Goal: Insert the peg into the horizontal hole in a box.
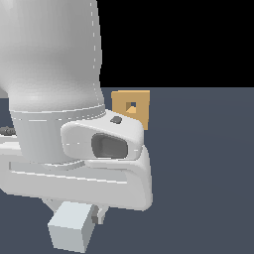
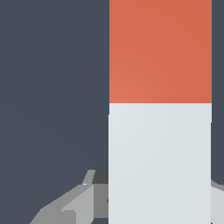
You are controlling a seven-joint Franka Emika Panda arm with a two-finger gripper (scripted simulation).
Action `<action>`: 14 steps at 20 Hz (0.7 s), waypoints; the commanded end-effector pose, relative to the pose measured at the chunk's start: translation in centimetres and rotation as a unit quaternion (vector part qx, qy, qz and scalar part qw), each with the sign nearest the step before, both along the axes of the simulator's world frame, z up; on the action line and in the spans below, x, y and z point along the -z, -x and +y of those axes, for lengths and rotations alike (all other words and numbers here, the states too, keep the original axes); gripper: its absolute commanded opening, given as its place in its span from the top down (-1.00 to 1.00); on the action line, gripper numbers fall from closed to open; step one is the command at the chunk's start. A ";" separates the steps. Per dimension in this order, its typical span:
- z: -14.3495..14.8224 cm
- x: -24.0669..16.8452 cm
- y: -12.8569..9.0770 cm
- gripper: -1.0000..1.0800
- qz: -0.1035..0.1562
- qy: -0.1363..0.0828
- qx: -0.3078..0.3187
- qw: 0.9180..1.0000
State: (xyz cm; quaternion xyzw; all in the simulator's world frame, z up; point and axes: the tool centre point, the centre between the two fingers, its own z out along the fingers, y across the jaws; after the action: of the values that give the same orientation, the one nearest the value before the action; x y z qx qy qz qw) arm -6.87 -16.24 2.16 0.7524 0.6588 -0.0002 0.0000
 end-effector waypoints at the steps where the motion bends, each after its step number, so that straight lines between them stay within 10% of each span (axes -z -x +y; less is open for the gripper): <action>1: 0.5 -0.1 -0.1 1.00 0.000 0.000 -0.001 1.000; 14: 9.2 -2.5 -1.5 1.00 0.000 0.000 0.007 1.000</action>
State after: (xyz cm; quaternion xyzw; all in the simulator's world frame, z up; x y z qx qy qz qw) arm -5.75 -8.57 4.14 0.7563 0.6542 -0.0010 -0.0010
